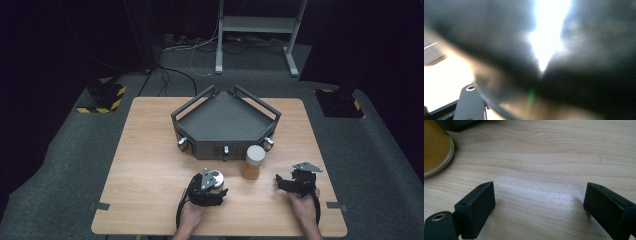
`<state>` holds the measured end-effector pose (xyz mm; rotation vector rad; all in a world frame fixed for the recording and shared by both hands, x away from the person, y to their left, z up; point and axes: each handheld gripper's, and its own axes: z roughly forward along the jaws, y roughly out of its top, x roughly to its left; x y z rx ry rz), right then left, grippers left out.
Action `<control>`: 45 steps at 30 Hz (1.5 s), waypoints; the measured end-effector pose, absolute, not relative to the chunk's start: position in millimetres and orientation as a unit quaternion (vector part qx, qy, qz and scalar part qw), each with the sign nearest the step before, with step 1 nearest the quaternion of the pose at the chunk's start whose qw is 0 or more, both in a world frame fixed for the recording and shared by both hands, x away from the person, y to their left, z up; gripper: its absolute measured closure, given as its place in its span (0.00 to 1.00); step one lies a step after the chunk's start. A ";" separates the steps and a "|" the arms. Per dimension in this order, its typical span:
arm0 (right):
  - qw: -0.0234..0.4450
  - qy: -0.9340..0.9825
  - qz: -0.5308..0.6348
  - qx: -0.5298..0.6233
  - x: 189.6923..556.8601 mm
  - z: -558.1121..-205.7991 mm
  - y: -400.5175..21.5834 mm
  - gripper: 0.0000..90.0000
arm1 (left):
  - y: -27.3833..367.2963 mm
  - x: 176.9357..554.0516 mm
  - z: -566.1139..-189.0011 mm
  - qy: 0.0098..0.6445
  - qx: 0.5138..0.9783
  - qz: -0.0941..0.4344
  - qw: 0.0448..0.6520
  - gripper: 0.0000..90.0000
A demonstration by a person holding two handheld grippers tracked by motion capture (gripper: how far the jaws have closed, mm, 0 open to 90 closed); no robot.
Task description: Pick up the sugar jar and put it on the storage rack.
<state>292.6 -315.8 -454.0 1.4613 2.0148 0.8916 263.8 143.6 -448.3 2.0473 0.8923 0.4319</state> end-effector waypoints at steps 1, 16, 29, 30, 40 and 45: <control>0.246 0.739 0.327 0.536 292.6 -454.0 -315.8 0.11 | 143.5 264.4 -447.3 0.357 0.816 0.172 0.421 0.35; 0.246 0.739 0.327 0.536 292.5 -453.9 -315.7 0.11 | 147.7 272.4 -426.3 0.375 0.791 0.183 0.447 0.35; 0.246 0.739 0.327 0.536 292.5 -454.0 -315.8 0.11 | 149.7 289.7 -399.4 0.377 0.786 0.184 0.454 0.35; 0.246 0.739 0.327 0.536 292.5 -454.0 -315.8 0.11 | 150.6 291.8 -395.7 0.376 0.787 0.184 0.454 0.35; 0.246 0.739 0.327 0.536 292.5 -454.0 -315.9 0.11 | 153.7 303.1 -372.8 0.377 0.780 0.186 0.464 0.35; 0.246 0.739 0.327 0.536 292.6 -454.0 -315.8 0.11 | 156.1 308.7 -362.6 0.378 0.777 0.183 0.470 0.35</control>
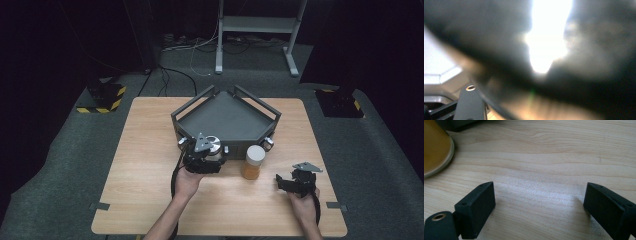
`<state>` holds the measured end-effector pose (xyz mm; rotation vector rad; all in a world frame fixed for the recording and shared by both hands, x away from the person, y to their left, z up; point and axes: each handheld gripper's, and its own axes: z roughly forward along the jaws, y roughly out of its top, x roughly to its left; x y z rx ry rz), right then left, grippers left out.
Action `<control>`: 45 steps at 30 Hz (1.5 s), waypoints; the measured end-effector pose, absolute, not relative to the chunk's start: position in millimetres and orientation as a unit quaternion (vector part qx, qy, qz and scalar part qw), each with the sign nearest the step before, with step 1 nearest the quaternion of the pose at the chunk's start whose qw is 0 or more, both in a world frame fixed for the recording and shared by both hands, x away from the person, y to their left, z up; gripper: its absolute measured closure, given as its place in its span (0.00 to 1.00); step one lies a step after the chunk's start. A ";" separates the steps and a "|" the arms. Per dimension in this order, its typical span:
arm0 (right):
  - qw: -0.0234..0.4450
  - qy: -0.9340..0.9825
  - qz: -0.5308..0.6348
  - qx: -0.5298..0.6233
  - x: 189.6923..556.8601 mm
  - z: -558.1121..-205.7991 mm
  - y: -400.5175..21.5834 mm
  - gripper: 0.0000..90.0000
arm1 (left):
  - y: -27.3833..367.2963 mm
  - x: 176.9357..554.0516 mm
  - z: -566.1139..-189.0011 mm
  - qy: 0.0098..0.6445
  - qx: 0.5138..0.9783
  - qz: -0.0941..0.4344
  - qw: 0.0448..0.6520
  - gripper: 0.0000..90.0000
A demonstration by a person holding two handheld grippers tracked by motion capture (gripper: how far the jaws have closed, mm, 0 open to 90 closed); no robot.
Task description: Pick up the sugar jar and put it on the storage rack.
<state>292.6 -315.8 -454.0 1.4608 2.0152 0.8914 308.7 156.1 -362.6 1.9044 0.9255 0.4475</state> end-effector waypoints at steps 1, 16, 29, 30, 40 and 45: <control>0.246 0.739 0.327 0.535 292.6 -454.0 -315.8 0.11 | 155.9 310.3 -359.3 0.376 0.780 0.185 0.465 0.35; 0.246 0.739 0.327 0.535 292.6 -453.9 -315.9 0.11 | 134.0 316.4 -366.4 0.474 0.662 0.162 0.558 0.35; 0.246 0.739 0.327 0.535 292.5 -453.9 -315.8 0.11 | 126.8 341.6 -352.9 0.487 0.651 0.166 0.558 0.35; 0.246 0.739 0.327 0.536 292.5 -453.9 -315.8 0.11 | 150.7 363.2 -314.9 0.391 0.788 0.192 0.435 0.35; 0.247 0.739 0.327 0.535 292.5 -454.0 -315.8 0.11 | 149.2 376.3 -314.5 0.415 0.775 0.199 0.433 0.35; 0.247 0.739 0.327 0.536 292.4 -454.0 -315.7 0.12 | 141.7 384.7 -314.3 0.423 0.774 0.211 0.422 0.35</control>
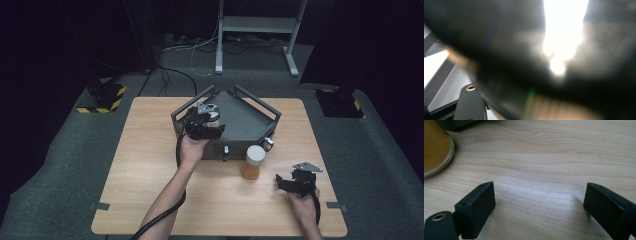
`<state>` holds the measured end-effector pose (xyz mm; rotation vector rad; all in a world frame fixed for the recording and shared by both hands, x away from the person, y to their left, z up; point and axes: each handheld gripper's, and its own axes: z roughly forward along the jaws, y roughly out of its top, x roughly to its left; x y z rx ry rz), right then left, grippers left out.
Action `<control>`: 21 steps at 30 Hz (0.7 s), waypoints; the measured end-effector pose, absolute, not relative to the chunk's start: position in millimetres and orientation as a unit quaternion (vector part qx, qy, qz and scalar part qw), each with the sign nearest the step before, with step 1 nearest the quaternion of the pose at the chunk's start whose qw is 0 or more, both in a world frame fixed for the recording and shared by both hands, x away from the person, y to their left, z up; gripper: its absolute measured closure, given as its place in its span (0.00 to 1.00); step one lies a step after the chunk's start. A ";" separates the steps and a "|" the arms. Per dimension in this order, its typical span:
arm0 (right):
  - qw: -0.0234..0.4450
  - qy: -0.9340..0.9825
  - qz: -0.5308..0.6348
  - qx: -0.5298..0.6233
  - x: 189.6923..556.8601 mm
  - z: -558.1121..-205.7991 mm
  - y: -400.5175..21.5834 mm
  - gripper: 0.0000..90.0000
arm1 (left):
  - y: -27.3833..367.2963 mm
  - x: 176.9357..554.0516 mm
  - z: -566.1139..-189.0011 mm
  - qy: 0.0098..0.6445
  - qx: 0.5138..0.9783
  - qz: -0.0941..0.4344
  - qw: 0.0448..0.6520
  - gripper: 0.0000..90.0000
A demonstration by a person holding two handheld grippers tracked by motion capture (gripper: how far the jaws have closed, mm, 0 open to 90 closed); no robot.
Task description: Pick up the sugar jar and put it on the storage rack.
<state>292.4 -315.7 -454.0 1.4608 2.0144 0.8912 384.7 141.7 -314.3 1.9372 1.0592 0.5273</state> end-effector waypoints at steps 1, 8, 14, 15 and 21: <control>0.247 0.738 0.327 0.536 292.1 -454.1 -315.6 0.12 | 140.6 385.9 -314.9 0.425 0.773 0.212 0.422 0.35; 0.248 0.738 0.326 0.537 291.4 -454.1 -315.2 0.12 | 132.4 395.5 -319.6 0.436 0.773 0.221 0.404 0.35; 0.248 0.738 0.327 0.537 291.4 -454.1 -315.3 0.12 | 130.5 396.4 -325.0 0.445 0.768 0.224 0.402 0.35; 0.248 0.738 0.327 0.537 291.4 -454.1 -315.3 0.12 | 130.0 396.6 -325.6 0.445 0.768 0.224 0.402 0.35; 0.248 0.738 0.327 0.537 291.4 -454.1 -315.4 0.12 | 126.8 396.9 -328.3 0.446 0.769 0.233 0.393 0.35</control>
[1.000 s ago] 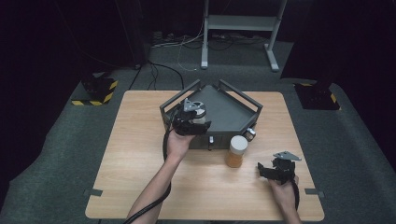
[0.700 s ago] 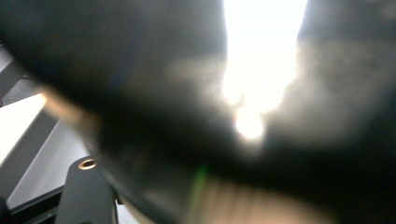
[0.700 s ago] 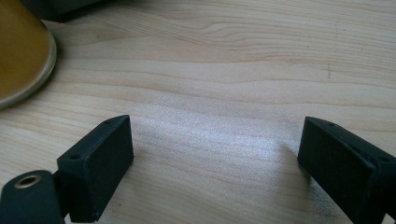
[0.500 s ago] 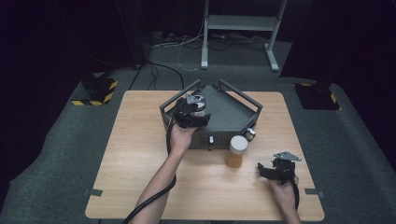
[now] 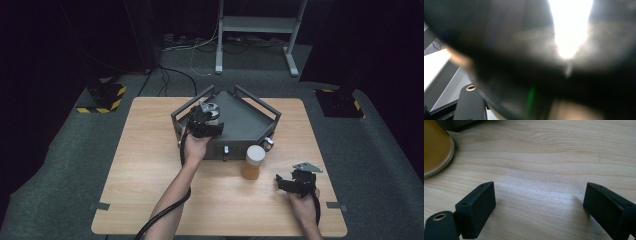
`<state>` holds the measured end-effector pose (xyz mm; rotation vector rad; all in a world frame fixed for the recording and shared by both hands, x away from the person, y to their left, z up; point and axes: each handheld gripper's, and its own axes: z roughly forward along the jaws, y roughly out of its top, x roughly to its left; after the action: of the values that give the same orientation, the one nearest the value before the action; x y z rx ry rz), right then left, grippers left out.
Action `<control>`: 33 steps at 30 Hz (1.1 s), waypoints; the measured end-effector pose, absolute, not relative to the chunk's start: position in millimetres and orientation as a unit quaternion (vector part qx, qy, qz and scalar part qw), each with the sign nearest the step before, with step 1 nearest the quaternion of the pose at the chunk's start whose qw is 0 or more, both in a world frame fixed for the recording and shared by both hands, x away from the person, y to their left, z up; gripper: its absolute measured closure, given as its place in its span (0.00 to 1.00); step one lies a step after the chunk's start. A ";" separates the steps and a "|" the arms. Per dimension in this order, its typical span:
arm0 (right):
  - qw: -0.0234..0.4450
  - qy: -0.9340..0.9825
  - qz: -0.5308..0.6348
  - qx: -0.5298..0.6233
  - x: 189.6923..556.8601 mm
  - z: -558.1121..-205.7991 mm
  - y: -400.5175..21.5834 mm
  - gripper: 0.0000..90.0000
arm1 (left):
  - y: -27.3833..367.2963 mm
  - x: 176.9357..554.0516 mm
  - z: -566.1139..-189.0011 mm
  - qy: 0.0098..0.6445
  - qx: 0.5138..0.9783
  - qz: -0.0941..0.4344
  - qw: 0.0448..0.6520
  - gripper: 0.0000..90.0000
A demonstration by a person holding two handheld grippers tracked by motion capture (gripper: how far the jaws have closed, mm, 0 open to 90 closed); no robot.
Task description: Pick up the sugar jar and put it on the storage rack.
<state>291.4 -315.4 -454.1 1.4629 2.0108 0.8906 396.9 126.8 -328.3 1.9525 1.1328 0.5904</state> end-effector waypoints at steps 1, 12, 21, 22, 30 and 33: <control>0.248 0.738 0.327 0.537 291.4 -454.1 -315.4 0.12 | 126.8 396.9 -328.3 0.446 0.769 0.233 0.393 0.35; 0.247 0.737 0.327 0.537 291.4 -454.1 -315.6 0.12 | 127.6 395.7 -335.6 0.449 0.768 0.234 0.392 0.35; 0.247 0.737 0.327 0.537 291.4 -454.1 -315.5 0.12 | 128.2 394.3 -337.6 0.449 0.766 0.236 0.396 0.35; 0.247 0.737 0.327 0.537 291.4 -454.1 -315.5 0.12 | 128.1 393.9 -338.0 0.448 0.766 0.237 0.396 0.35; 0.247 0.737 0.327 0.537 291.3 -454.1 -315.4 0.12 | 128.9 393.7 -338.9 0.447 0.765 0.237 0.398 0.35; 0.248 0.737 0.327 0.537 291.3 -454.2 -315.4 0.12 | 129.2 394.1 -338.5 0.447 0.766 0.236 0.397 0.35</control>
<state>291.3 -315.4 -454.2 1.4633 2.0102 0.8913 394.1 129.2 -338.5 1.9409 1.1313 0.5986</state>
